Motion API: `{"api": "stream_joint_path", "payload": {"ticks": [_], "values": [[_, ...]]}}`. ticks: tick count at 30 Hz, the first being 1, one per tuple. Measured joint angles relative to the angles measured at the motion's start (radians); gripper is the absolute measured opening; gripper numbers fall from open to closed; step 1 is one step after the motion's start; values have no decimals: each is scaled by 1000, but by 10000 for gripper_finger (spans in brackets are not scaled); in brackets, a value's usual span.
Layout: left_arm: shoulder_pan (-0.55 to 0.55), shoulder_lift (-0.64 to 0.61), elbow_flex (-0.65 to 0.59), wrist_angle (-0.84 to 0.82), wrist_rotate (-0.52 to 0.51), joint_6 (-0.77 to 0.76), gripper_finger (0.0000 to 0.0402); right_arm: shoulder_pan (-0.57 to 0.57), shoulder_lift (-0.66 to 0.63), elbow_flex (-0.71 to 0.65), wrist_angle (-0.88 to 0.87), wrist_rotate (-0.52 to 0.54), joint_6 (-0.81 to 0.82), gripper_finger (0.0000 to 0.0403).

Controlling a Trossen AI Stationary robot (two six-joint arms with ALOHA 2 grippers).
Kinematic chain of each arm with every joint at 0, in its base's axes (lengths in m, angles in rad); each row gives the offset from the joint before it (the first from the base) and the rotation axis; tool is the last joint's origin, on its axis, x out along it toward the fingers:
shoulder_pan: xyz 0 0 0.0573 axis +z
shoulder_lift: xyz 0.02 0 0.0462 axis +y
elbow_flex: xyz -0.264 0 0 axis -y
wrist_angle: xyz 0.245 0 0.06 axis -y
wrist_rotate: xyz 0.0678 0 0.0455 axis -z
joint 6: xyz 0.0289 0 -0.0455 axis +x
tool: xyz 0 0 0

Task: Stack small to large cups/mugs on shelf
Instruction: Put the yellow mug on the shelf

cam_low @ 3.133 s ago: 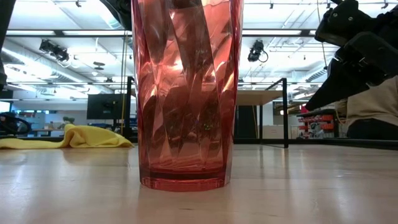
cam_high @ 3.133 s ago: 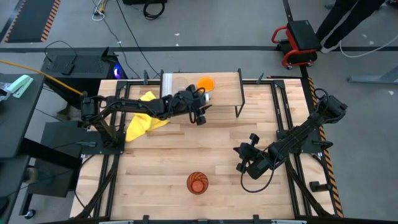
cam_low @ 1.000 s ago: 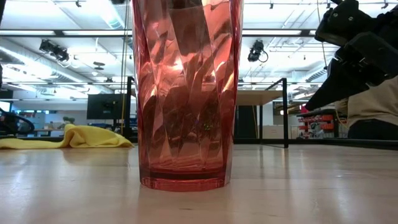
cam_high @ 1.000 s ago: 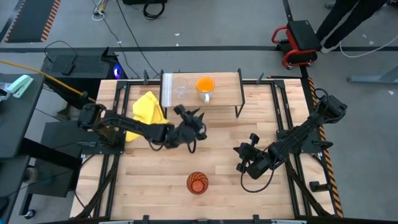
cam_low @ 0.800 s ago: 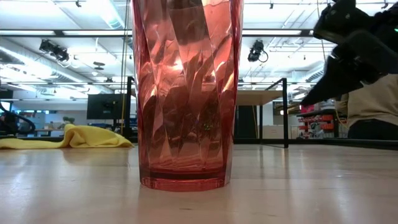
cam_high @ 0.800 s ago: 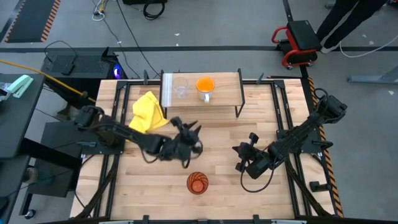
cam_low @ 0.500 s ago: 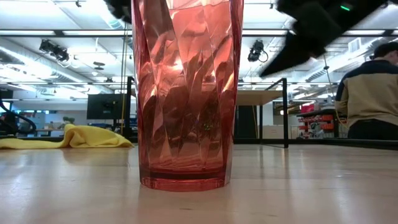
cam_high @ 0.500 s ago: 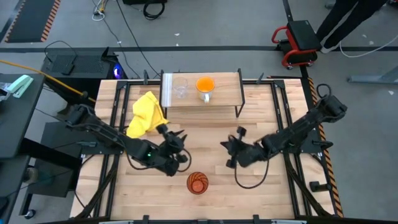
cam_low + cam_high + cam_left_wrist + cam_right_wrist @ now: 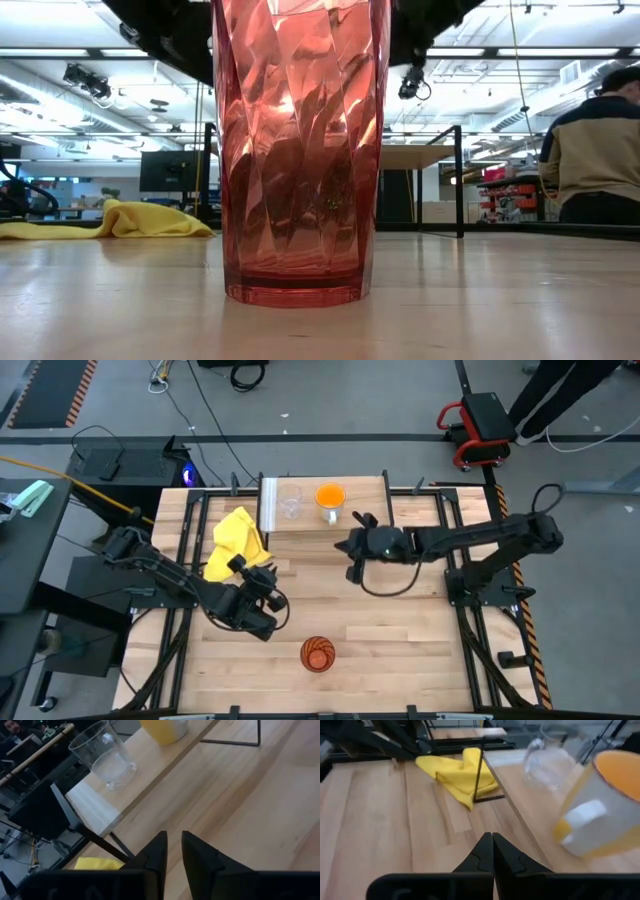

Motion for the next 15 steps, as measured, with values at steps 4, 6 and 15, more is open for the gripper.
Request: {"api": "stream_joint_path", "payload": {"ticks": [4, 6, 15], "values": [[-4, 0, 0, -1, 15, -4, 40, -67, 19, -1, 10, -86, -1, 1], [-4, 0, 0, 5, 15, -5, 28, -89, 25, -2, 7, -91, -11, 0], [-4, 0, 0, 19, 16, -5, 17, -176, 28, -2, 25, -92, -14, 0]]}}
